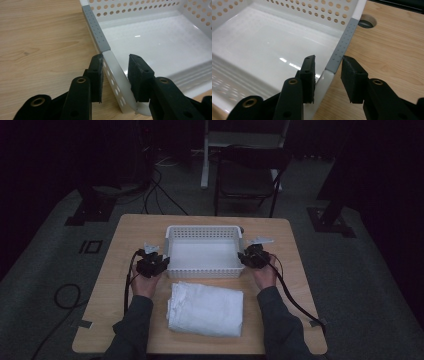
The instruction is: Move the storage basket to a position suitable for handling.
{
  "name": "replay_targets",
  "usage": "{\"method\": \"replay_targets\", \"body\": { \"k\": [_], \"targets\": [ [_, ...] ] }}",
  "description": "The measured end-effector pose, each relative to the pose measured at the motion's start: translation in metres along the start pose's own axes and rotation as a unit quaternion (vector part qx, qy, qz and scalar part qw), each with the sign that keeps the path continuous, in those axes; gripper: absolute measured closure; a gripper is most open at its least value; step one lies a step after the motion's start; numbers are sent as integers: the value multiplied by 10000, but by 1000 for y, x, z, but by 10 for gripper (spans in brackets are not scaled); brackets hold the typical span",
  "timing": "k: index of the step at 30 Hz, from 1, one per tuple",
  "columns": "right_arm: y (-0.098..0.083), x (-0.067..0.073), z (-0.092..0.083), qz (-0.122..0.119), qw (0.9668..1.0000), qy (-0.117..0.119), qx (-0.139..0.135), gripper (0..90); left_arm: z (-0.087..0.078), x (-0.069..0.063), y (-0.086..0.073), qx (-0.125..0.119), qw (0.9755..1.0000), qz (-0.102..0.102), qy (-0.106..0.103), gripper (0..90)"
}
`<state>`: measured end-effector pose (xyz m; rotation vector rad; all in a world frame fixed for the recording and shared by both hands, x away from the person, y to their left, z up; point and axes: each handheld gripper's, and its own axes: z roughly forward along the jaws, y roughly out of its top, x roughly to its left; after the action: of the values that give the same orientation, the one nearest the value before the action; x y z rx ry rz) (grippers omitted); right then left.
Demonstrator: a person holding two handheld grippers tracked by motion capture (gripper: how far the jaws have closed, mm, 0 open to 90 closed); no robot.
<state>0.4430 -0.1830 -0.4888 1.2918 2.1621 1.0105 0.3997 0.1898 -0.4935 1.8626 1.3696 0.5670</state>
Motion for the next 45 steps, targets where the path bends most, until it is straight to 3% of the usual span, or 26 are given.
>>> {"method": "replay_targets", "body": {
  "k": [16,18,23,26,30,34,38,45],
  "targets": [
    [-4,-10,-4,119,9999,-1,-39,650,3,-5,2,2,9999,-39,-161,636],
    [-4,-10,-6,143,9998,-82,-133,592,1,-5,1,-42,9997,-38,-237,602],
    [-3,-9,-20,141,9992,-182,-318,496,-9,-2,-2,-139,9998,-6,-163,541],
    [-3,-5,-31,85,9989,-205,-416,491,-16,2,-7,-175,9996,-20,-206,504],
    [-5,1,-45,-34,9989,-107,-458,475,-23,5,-13,-223,9991,-86,-362,456],
    [-11,6,-53,-30,9989,135,-444,449,-31,6,-15,-305,9992,-35,-271,436],
    [-20,10,-62,-11,9991,131,-406,415,-41,6,-18,-389,9990,-26,-226,411],
    [-43,23,-76,-147,9991,229,-324,387,-62,-7,-27,-460,9983,-2,-366,404]
  ]
}}
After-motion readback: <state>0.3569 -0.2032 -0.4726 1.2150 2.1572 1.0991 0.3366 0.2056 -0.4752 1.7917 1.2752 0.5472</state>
